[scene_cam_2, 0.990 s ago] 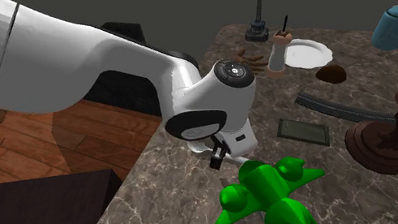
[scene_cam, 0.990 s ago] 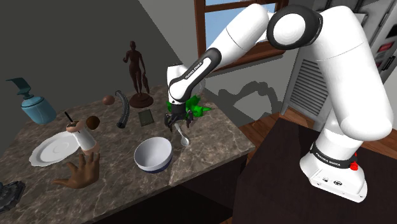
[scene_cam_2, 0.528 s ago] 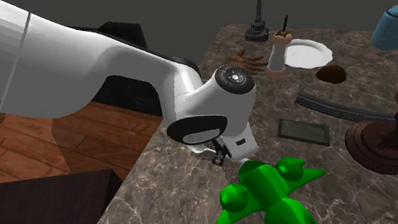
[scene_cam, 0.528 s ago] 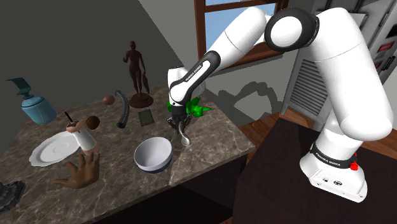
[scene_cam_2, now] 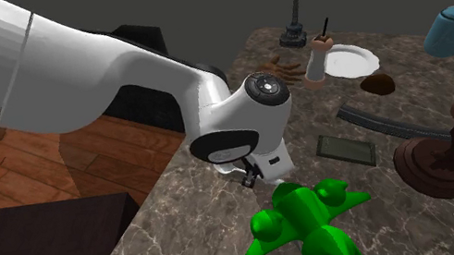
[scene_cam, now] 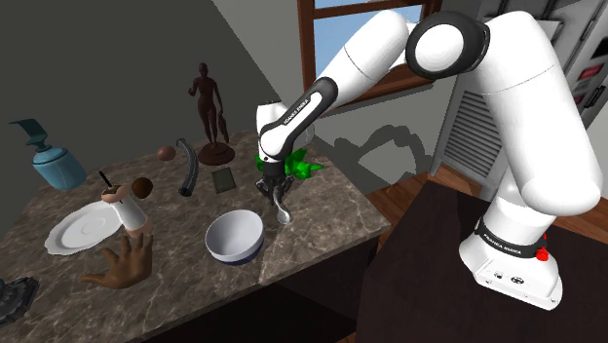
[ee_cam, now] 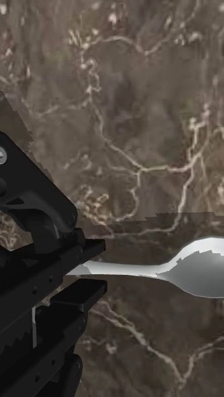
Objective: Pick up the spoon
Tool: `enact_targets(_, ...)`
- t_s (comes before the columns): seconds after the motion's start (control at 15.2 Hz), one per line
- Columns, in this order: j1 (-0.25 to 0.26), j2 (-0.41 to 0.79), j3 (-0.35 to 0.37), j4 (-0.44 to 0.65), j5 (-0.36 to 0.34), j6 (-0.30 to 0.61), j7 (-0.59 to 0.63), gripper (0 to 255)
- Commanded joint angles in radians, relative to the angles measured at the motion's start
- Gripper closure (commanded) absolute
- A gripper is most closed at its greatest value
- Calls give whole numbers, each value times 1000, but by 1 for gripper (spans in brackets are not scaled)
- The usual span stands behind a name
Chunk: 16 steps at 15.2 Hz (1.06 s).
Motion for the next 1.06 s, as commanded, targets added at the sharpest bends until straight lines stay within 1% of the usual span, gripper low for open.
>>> enact_targets(0.0, 0, -13, 2, 0, 1, -14, 3, 255)
enact_targets(0.86, -9, -126, 11, 11, 9, -136, 19, 255)
enact_targets(0.99, -9, -127, 11, 12, 9, -138, 19, 255)
